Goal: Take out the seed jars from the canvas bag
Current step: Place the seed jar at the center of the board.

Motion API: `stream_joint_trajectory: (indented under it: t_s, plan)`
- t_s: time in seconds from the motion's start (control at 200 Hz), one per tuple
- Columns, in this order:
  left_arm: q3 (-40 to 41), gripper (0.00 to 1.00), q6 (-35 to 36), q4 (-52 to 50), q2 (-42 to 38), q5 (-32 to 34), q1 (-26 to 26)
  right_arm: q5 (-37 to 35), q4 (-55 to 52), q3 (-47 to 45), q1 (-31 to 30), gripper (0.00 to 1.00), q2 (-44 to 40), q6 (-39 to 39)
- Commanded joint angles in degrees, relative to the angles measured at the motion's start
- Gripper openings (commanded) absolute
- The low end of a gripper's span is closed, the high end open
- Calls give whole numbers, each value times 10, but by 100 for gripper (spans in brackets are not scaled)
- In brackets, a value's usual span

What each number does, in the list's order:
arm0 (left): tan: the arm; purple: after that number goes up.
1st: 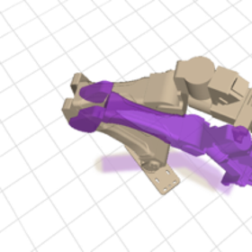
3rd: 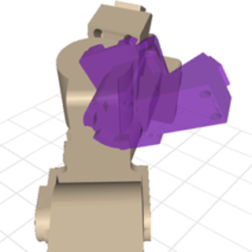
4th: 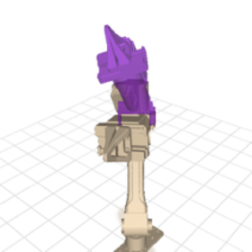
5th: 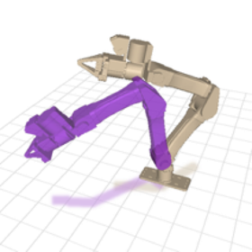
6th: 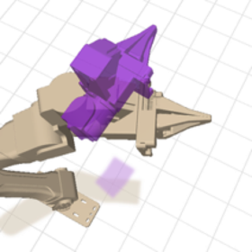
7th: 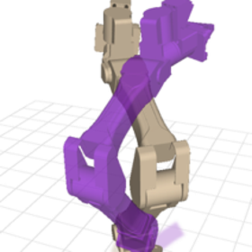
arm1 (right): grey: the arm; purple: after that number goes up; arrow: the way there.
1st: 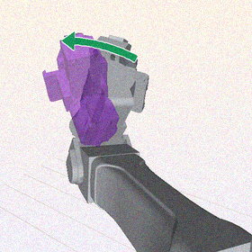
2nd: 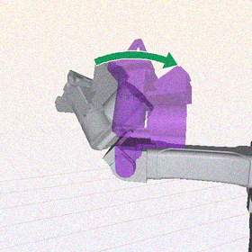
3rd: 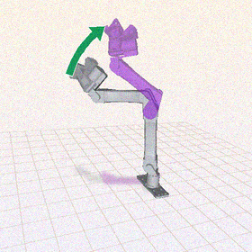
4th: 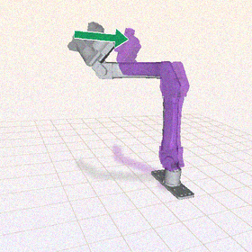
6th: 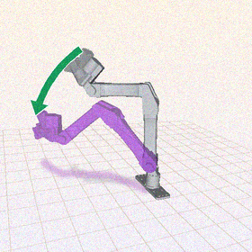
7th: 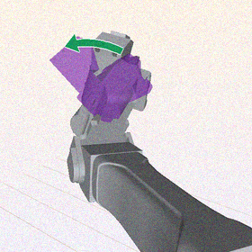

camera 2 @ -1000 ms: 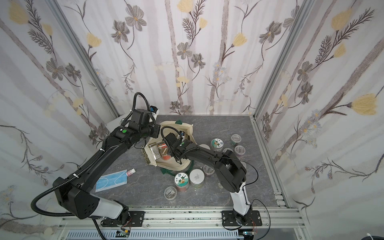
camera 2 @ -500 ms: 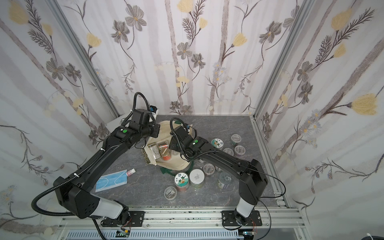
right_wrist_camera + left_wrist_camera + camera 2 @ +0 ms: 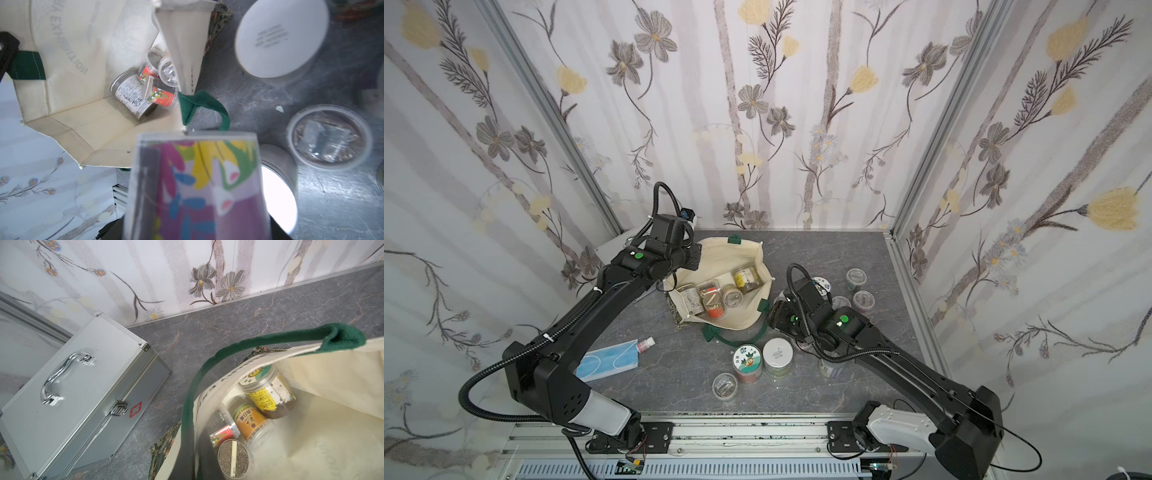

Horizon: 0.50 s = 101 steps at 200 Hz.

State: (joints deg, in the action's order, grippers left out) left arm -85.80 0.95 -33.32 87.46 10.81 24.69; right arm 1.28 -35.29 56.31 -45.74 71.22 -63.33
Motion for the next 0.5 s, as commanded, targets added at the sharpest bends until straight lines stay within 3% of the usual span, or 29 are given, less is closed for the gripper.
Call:
stream_joint_trajectory:
  t_s: [0.0, 0.215, 0.5]
  plan:
    - [-7, 0, -11, 10, 3, 5, -2, 41, -62, -41, 9, 64, -61, -59]
    - [-8, 0, -12, 9, 6, 1, -3, 113, -99, -120, 51, 63, -158, -130]
    - [-8, 0, -10, 9, 6, 2, -3, 204, -99, -200, 53, 62, -166, -140]
